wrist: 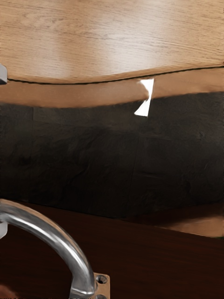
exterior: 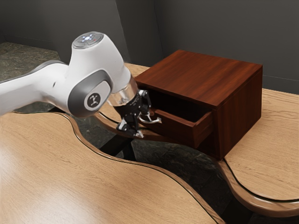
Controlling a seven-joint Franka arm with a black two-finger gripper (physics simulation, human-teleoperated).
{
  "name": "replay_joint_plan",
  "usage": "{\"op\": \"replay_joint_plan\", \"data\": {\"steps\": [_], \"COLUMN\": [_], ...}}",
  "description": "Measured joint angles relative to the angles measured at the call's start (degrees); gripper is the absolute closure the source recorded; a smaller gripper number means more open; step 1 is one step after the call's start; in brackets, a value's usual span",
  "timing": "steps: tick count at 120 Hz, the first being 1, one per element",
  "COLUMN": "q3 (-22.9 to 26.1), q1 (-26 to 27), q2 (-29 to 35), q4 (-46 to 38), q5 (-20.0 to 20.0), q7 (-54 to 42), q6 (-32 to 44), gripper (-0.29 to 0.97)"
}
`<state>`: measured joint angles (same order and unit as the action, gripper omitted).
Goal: Pull the drawer handle with one arm to open the drawer
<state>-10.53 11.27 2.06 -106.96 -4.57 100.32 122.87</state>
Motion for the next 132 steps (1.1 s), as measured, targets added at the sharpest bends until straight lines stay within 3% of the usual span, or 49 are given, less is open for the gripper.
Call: {"op": "replay_joint_plan", "data": {"steps": [60, 132], "q3": [0.01, -0.09], "q1": [-0.09, 0.21], "q2": [8.37, 10.65], "q4": [-9.13, -9.60], "q5": [-0.09, -0.84], "q7": [2.20, 5.85], "q6": [-0.09, -6.45], "gripper": [0.37, 0.37]}}
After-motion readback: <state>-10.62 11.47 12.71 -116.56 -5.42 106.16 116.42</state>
